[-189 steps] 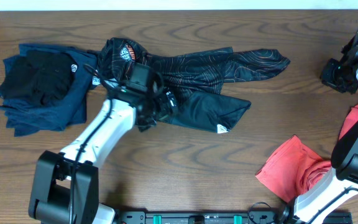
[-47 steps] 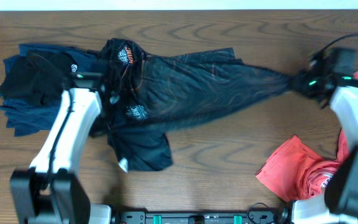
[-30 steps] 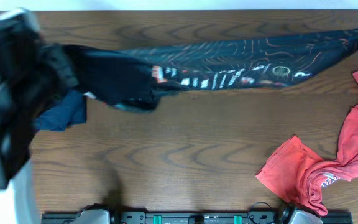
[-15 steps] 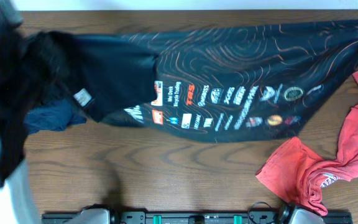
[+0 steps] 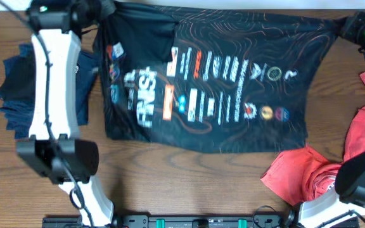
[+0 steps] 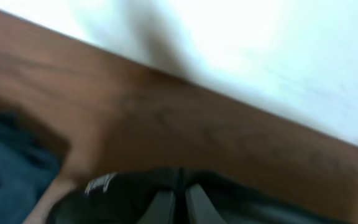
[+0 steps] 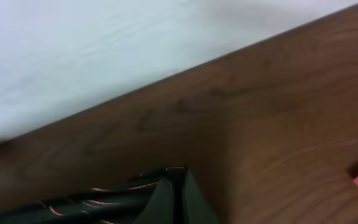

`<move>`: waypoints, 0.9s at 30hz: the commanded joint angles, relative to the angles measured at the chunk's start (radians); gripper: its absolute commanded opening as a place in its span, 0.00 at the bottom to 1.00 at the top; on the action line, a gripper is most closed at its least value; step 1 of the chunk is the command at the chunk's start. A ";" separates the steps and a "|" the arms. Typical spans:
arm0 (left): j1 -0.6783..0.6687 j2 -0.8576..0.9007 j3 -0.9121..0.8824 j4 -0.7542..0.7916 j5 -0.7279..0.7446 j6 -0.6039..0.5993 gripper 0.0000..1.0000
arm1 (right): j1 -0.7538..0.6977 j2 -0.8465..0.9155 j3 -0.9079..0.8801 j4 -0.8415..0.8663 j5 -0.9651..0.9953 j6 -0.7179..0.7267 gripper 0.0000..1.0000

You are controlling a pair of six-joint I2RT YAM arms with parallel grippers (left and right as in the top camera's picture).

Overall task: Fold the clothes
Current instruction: 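Lift the jersey with both grippers and lay it flat at the back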

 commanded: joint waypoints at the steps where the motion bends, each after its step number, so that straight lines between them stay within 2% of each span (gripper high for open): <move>1: 0.014 -0.049 0.035 0.090 -0.047 -0.010 0.06 | -0.011 -0.030 0.175 0.010 0.154 0.009 0.01; 7: 0.014 -0.056 0.282 0.141 -0.111 -0.012 0.06 | -0.019 -0.030 0.523 -0.068 0.299 -0.046 0.01; 11: 0.014 -0.062 0.462 0.106 -0.111 -0.012 0.06 | -0.028 -0.030 0.624 -0.114 0.333 -0.048 0.01; 15: -0.006 -0.072 0.484 -0.084 -0.110 0.018 0.06 | -0.029 -0.016 0.606 -0.230 0.375 -0.071 0.01; 22: -0.072 -0.019 0.387 -0.613 -0.009 0.023 0.06 | -0.030 0.071 0.497 -0.556 0.483 -0.038 0.01; 25: -0.110 0.010 0.304 -0.693 -0.009 0.030 0.06 | -0.029 0.097 0.418 -0.605 0.482 -0.037 0.01; 27: -0.138 0.023 0.241 -0.695 0.000 0.030 0.06 | -0.029 0.104 0.367 -0.608 0.483 -0.031 0.01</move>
